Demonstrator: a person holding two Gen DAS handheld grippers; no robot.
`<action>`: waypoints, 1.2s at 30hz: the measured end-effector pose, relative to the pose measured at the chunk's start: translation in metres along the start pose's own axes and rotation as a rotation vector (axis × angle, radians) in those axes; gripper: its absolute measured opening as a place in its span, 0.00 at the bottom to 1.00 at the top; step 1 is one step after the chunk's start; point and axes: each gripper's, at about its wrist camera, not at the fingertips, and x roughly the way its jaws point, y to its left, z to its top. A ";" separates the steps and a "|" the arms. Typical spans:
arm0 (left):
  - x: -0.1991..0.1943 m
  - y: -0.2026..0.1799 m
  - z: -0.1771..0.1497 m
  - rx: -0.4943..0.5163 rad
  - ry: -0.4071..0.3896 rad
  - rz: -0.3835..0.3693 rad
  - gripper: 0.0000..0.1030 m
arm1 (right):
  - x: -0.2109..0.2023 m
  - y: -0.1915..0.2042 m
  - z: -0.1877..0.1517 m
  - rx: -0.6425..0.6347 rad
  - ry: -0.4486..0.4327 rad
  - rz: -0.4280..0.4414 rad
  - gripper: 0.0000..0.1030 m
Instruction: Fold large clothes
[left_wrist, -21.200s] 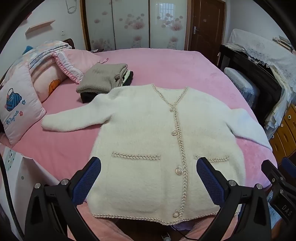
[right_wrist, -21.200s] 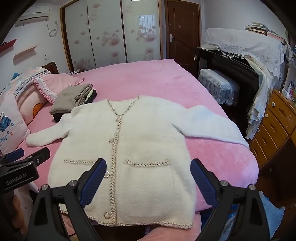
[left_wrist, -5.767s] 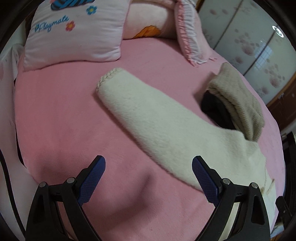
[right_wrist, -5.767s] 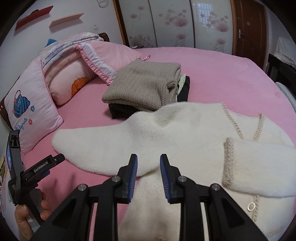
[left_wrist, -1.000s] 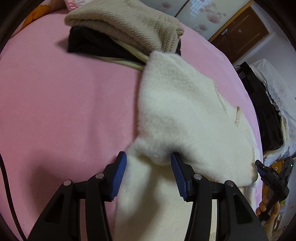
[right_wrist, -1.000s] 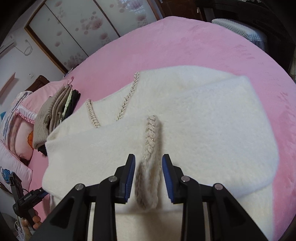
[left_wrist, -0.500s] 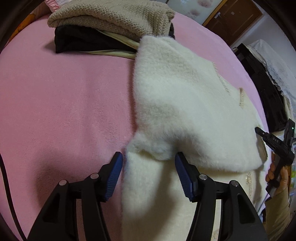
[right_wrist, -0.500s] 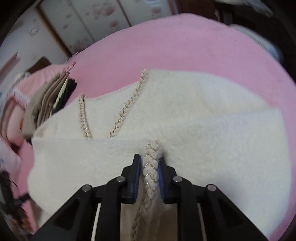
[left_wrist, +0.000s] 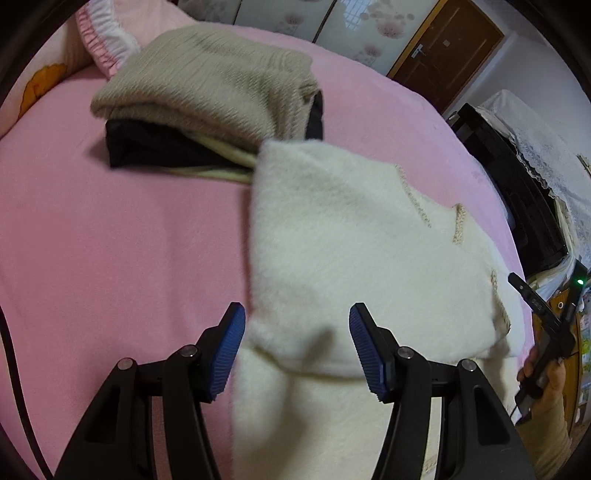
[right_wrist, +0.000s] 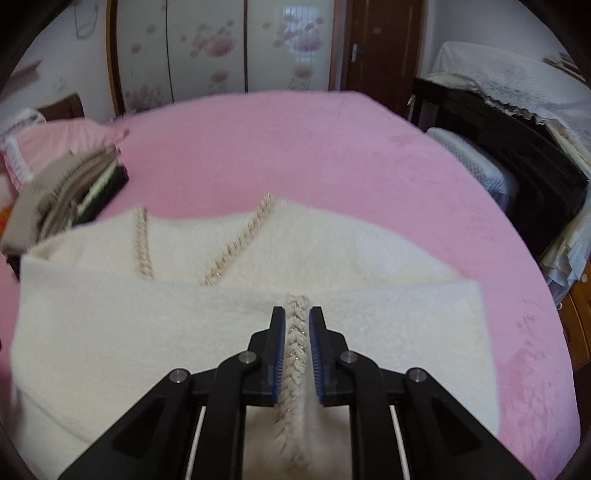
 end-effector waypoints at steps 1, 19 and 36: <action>-0.001 -0.006 0.002 0.009 -0.012 -0.002 0.55 | -0.011 0.002 0.000 0.014 -0.019 0.015 0.14; 0.068 -0.064 -0.025 0.114 0.060 0.035 0.12 | 0.004 0.011 -0.066 0.020 0.114 0.069 0.06; 0.000 -0.105 -0.030 0.158 -0.057 0.122 0.88 | -0.039 -0.007 -0.068 0.122 0.137 0.173 0.04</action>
